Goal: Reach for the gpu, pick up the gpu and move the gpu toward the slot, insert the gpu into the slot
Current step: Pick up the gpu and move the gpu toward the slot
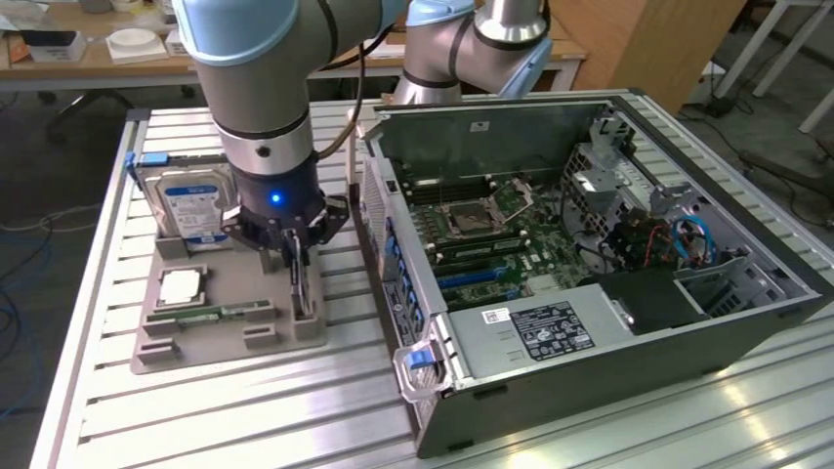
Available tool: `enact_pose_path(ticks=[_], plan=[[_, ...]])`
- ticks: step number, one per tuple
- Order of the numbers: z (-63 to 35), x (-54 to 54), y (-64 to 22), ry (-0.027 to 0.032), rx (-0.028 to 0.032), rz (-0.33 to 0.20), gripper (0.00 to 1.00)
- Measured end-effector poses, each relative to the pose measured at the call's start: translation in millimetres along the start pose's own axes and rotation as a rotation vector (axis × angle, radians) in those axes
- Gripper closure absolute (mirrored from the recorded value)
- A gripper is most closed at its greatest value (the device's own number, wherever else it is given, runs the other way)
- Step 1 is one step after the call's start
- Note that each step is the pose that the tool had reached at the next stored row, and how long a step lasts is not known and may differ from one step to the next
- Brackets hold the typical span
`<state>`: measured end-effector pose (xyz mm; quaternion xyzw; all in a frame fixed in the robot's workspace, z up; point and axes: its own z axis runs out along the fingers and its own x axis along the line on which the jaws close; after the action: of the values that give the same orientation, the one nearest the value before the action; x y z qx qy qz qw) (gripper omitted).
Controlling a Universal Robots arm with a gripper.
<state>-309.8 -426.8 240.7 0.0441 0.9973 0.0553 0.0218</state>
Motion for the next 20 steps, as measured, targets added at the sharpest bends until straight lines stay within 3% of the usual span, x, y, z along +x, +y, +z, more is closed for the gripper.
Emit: enact_pose_path(ticks=[16, 19, 20], plan=[[1.2, 0.1, -0.4, -0.0004, -0.0007, 0.000, 0.74], [1.1, 0.0, -0.5, -0.0002, -0.0008, 0.000, 0.73], [1.1, 0.0, -0.5, -0.0001, -0.0007, 0.000, 0.67]])
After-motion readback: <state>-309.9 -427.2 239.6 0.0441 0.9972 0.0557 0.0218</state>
